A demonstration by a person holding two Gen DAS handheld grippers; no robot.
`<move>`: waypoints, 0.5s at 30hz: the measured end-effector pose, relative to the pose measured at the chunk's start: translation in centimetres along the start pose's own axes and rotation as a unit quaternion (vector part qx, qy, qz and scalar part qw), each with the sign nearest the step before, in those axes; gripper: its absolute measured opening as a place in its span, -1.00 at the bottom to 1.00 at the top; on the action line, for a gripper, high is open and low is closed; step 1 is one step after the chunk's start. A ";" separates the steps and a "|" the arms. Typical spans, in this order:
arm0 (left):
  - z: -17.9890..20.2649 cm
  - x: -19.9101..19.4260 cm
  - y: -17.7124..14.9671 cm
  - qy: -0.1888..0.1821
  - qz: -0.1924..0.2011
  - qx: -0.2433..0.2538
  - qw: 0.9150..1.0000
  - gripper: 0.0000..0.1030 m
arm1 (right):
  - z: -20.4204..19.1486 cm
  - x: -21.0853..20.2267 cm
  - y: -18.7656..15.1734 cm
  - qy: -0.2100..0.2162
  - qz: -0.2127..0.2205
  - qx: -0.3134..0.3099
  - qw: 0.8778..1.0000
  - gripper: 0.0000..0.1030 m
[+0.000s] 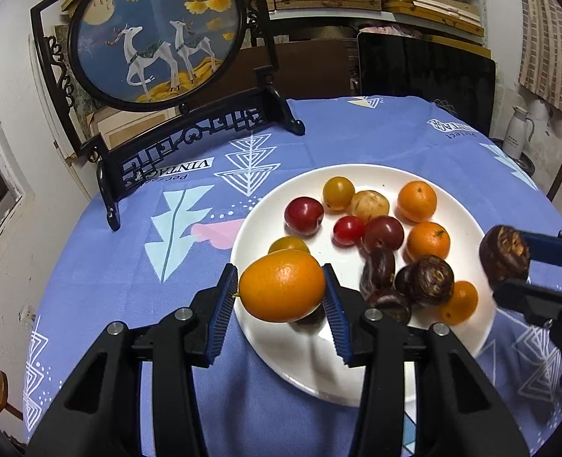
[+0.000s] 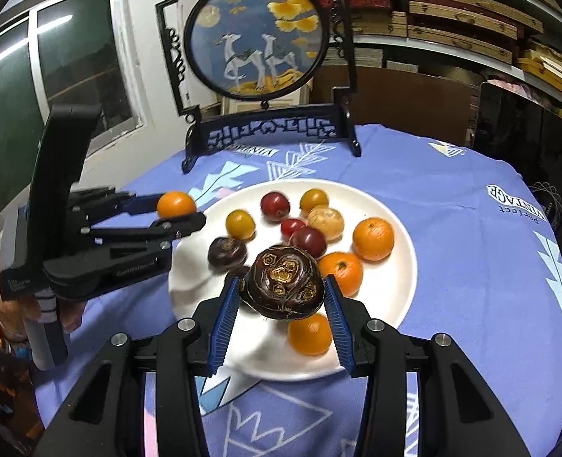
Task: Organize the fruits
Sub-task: 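Lower the oval orange fruit and brown fruit onto the plate, open both tools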
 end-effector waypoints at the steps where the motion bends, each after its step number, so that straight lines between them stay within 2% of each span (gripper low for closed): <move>1: 0.1 0.1 0.2 0.001 0.001 -0.001 1.000 -0.15 | 0.2 0.1 0.2 -0.001 0.003 0.001 1.000 -0.12; 15: 1.2 1.6 2.0 -0.004 0.004 -0.008 1.000 -0.15 | 0.9 2.4 2.9 0.005 0.016 0.012 1.000 -0.12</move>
Point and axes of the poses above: each gripper's, at about its wrist camera, not at the fingertips, and x roughly the way its jaws point, z to its right, y to its top, the point moved 7 cm from there along x, roughly the way its jaws point, and after that the axes turned 8 degrees about y, right-handed, at the moved point
